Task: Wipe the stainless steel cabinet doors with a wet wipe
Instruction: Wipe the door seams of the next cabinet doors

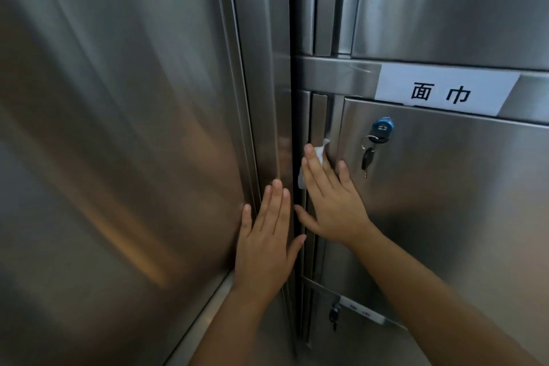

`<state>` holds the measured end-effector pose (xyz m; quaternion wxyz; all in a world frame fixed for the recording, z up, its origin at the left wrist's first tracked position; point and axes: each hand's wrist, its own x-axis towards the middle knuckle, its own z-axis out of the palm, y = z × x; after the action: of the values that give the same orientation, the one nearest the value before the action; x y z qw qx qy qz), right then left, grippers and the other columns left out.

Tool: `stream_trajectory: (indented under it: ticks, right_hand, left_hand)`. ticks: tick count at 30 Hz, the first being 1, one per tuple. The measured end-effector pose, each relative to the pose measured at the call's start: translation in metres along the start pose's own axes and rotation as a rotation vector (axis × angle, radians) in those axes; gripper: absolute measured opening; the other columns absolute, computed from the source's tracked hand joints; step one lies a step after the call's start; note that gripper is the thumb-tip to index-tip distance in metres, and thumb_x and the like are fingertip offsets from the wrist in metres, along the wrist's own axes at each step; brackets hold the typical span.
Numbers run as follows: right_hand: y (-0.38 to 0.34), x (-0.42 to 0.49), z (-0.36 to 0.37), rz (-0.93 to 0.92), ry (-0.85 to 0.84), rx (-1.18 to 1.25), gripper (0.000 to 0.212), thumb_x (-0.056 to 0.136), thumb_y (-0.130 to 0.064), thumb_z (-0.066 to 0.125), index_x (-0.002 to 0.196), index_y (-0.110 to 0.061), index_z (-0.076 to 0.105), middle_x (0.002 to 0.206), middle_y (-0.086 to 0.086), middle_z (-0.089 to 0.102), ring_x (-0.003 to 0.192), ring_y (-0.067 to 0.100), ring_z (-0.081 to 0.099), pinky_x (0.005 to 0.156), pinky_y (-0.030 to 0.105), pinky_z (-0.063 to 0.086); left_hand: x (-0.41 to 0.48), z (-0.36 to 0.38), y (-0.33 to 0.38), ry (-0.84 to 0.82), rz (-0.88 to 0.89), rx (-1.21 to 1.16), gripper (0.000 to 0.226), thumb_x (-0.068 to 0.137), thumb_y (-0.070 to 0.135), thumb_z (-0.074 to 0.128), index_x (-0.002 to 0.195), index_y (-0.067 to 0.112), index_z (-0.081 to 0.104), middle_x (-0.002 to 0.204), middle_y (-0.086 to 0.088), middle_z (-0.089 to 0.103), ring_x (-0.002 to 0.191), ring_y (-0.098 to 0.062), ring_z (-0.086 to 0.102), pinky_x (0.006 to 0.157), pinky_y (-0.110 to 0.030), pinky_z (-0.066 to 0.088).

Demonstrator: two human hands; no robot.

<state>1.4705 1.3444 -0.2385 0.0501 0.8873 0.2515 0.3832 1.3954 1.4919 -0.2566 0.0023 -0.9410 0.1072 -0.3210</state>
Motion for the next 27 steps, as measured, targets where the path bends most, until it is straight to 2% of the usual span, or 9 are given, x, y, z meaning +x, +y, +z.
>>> stream_trajectory:
  ticks: [5,7,9,11,17,20,22,24,27]
  right_hand:
    - [-0.001,-0.004,0.008,0.002,0.051,-0.051,0.073,0.086,-0.047,0.039,0.140,0.003,0.031,0.149,0.018,0.018,0.137,0.030,0.023,0.113,0.041,0.005]
    - [-0.001,-0.004,0.009,-0.008,0.062,-0.056,0.073,0.087,-0.047,0.038,0.139,0.003,0.031,0.149,0.018,0.018,0.137,0.030,0.025,0.113,0.042,0.005]
    - [0.000,-0.005,0.009,-0.017,0.069,-0.046,0.073,0.087,-0.047,0.038,0.139,0.004,0.033,0.149,0.018,0.019,0.136,0.031,0.029,0.112,0.041,0.005]
    - [0.000,-0.007,0.011,-0.027,0.077,-0.057,0.073,0.087,-0.048,0.037,0.139,0.004,0.033,0.149,0.018,0.019,0.136,0.031,0.032,0.112,0.041,0.005]
    - [0.002,-0.013,0.019,-0.052,0.093,-0.108,0.074,0.088,-0.049,0.034,0.140,0.003,0.030,0.151,0.020,0.022,0.138,0.031,0.026,0.113,0.044,0.004]
    - [0.000,-0.027,0.030,-0.076,0.071,-0.172,0.074,0.089,-0.051,0.031,0.141,0.002,0.030,0.151,0.019,0.021,0.139,0.031,0.025,0.114,0.046,0.000]
    - [-0.002,-0.038,0.039,-0.092,0.061,-0.209,0.074,0.089,-0.052,0.031,0.141,0.001,0.031,0.151,0.019,0.020,0.140,0.031,0.023,0.114,0.046,-0.002]
    - [-0.005,-0.049,0.048,-0.106,0.061,-0.227,0.075,0.089,-0.053,0.030,0.141,0.001,0.032,0.151,0.020,0.020,0.139,0.031,0.023,0.114,0.046,0.000]
    - [-0.010,-0.062,0.060,-0.124,0.088,-0.214,0.074,0.089,-0.052,0.031,0.139,0.002,0.036,0.150,0.020,0.023,0.138,0.031,0.027,0.114,0.044,0.008]
  left_hand:
    - [-0.004,0.008,0.011,0.019,-0.058,-0.054,0.072,0.086,0.047,0.037,0.142,0.003,0.025,0.149,-0.016,0.024,0.133,-0.028,0.035,0.100,-0.057,0.019]
    - [-0.008,0.012,0.014,0.041,-0.058,-0.061,0.073,0.086,0.046,0.048,0.141,0.002,0.027,0.149,-0.017,0.023,0.130,-0.029,0.039,0.098,-0.058,0.019]
    - [-0.011,0.018,0.017,0.047,-0.063,-0.058,0.082,0.078,0.043,0.065,0.138,0.000,0.029,0.148,-0.018,0.025,0.129,-0.031,0.041,0.097,-0.059,0.020]
    - [-0.012,0.023,0.021,0.035,-0.083,-0.037,0.087,0.072,0.042,0.070,0.137,-0.001,0.030,0.147,-0.020,0.026,0.127,-0.032,0.043,0.096,-0.059,0.021]
    - [-0.016,0.035,0.034,0.037,-0.158,0.002,0.088,0.076,0.053,0.056,0.137,-0.005,0.031,0.146,-0.023,0.026,0.121,-0.031,0.052,0.096,-0.056,0.026]
    - [-0.023,0.044,0.041,0.021,-0.178,0.040,0.087,0.081,0.060,0.035,0.135,-0.008,0.033,0.143,-0.026,0.029,0.121,-0.032,0.050,0.101,-0.050,0.032]
    - [-0.028,0.050,0.044,0.018,-0.172,0.037,0.089,0.080,0.061,0.030,0.134,-0.010,0.033,0.142,-0.027,0.029,0.124,-0.034,0.047,0.111,-0.043,0.022]
    - [-0.033,0.056,0.046,0.023,-0.160,0.045,0.089,0.080,0.062,0.030,0.133,-0.010,0.031,0.141,-0.028,0.031,0.125,-0.035,0.045,0.110,-0.039,0.009]
    - [-0.043,0.069,0.046,0.046,-0.134,0.077,0.090,0.081,0.063,0.029,0.133,-0.010,0.033,0.141,-0.026,0.033,0.126,-0.034,0.043,0.110,-0.040,0.009]
